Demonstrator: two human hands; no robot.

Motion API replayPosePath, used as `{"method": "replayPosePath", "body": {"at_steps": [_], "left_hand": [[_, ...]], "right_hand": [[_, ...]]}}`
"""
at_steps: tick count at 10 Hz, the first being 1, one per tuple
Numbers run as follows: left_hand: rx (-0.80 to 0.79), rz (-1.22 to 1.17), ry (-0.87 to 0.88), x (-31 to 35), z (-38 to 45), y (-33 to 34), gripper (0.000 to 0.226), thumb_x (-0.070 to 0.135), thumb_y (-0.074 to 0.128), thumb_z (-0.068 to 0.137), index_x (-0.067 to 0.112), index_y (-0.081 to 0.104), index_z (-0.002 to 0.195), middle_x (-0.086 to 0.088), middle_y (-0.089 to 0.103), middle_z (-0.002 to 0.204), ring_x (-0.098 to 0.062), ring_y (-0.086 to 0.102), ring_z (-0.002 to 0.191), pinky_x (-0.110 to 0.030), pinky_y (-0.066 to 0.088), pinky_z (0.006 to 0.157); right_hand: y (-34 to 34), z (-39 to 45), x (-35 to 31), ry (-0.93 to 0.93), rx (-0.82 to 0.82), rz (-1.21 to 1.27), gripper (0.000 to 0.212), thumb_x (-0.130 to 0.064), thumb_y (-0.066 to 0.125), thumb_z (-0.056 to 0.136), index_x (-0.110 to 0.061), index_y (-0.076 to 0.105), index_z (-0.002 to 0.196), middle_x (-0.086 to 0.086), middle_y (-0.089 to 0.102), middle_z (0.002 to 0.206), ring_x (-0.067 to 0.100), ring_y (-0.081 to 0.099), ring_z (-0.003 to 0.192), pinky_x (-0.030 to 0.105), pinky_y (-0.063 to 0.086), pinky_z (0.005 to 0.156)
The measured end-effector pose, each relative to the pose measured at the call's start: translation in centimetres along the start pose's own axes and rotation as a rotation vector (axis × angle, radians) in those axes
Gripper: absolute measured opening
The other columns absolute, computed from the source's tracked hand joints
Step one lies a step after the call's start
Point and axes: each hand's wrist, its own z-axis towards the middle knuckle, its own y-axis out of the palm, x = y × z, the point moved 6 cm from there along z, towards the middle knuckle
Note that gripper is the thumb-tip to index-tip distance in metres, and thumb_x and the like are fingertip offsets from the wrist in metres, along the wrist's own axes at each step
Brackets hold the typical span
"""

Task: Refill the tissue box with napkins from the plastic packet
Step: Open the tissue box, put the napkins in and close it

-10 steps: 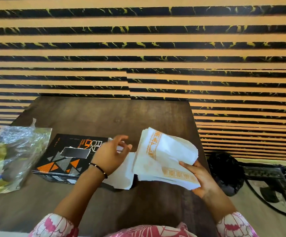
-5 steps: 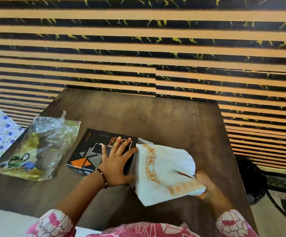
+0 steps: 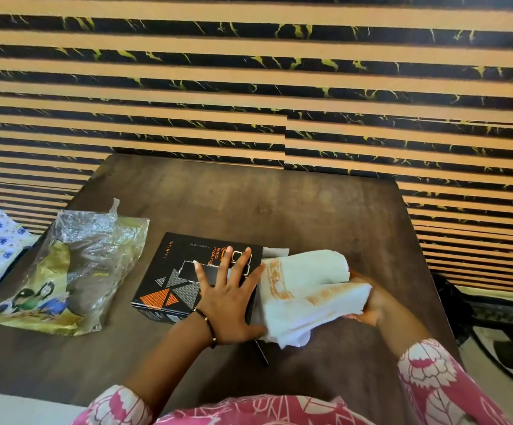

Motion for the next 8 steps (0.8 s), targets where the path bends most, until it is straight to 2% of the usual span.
{"method": "replayPosePath", "body": {"at_steps": [1,2,3,4,5,7,8], "left_hand": [[-0.003,0.009,-0.001,0.0,0.0,-0.1,0.111,0.070,0.055,0.063,0.036,-0.016,0.142,0.003,-0.030,0.152,-0.025,-0.042,0.128,-0.076,-0.015,0.095],[0.000,-0.004,-0.004,0.0,0.0,-0.1,0.115,0.071,0.055,0.062,0.033,-0.019,0.141,0.002,-0.030,0.152,-0.024,-0.042,0.128,-0.076,-0.014,0.096],[0.018,-0.031,0.000,-0.1,0.0,-0.2,0.118,0.072,0.055,0.062,0.036,-0.028,0.137,0.004,-0.029,0.152,-0.024,-0.041,0.130,-0.078,-0.011,0.098],[0.022,-0.039,0.017,0.0,-0.1,-0.3,0.108,0.066,0.058,0.062,0.044,-0.015,0.139,0.005,-0.026,0.153,-0.026,-0.037,0.134,-0.078,-0.009,0.099],[0.012,-0.038,0.049,0.2,-0.2,-0.3,0.090,0.059,0.058,0.061,0.052,0.008,0.135,0.005,-0.022,0.154,-0.031,-0.034,0.136,-0.079,-0.009,0.098],[0.039,-0.089,0.051,0.1,-0.2,-0.6,0.069,0.053,0.058,0.060,0.048,0.031,0.123,0.006,-0.007,0.155,-0.028,-0.034,0.136,-0.078,-0.013,0.097],[0.053,-0.102,0.055,0.1,-0.3,-0.5,0.059,0.054,0.060,0.061,0.050,0.036,0.115,0.007,-0.004,0.154,-0.028,-0.034,0.136,-0.078,-0.014,0.097]], "right_hand": [[0.7,-0.8,-0.3,0.058,0.119,-0.030,0.022,-0.013,0.038,0.094,-0.003,0.058,0.090,0.011,0.057,0.081,0.025,0.054,0.072,0.034,0.054,0.068],[0.7,-0.7,0.9,0.078,0.152,0.049,0.032,-0.025,0.035,0.096,-0.011,0.057,0.078,0.012,0.058,0.078,0.027,0.054,0.070,0.041,0.046,0.074],[1.2,-0.6,2.4,0.031,0.106,0.114,0.023,-0.022,0.036,0.096,-0.016,0.058,0.096,0.008,0.068,0.083,0.026,0.064,0.065,0.035,0.056,0.054],[1.7,-0.1,4.1,-0.014,0.061,0.195,0.028,-0.017,0.037,0.096,-0.011,0.053,0.117,0.006,0.064,0.098,0.024,0.064,0.065,0.036,0.054,0.056],[2.2,-0.1,5.3,0.020,0.082,0.261,0.030,-0.026,0.046,0.093,-0.012,0.059,0.116,0.008,0.072,0.080,0.027,0.064,0.078,0.031,0.057,0.054],[2.5,0.4,4.8,-0.070,0.128,0.236,0.023,-0.016,0.038,0.096,-0.023,0.059,0.102,0.006,0.068,0.093,0.025,0.063,0.082,0.032,0.055,0.053],[1.6,1.2,5.0,0.021,0.192,0.223,0.018,-0.013,0.040,0.095,-0.011,0.058,0.097,0.017,0.064,0.107,0.025,0.060,0.079,0.027,0.053,0.041]]}}
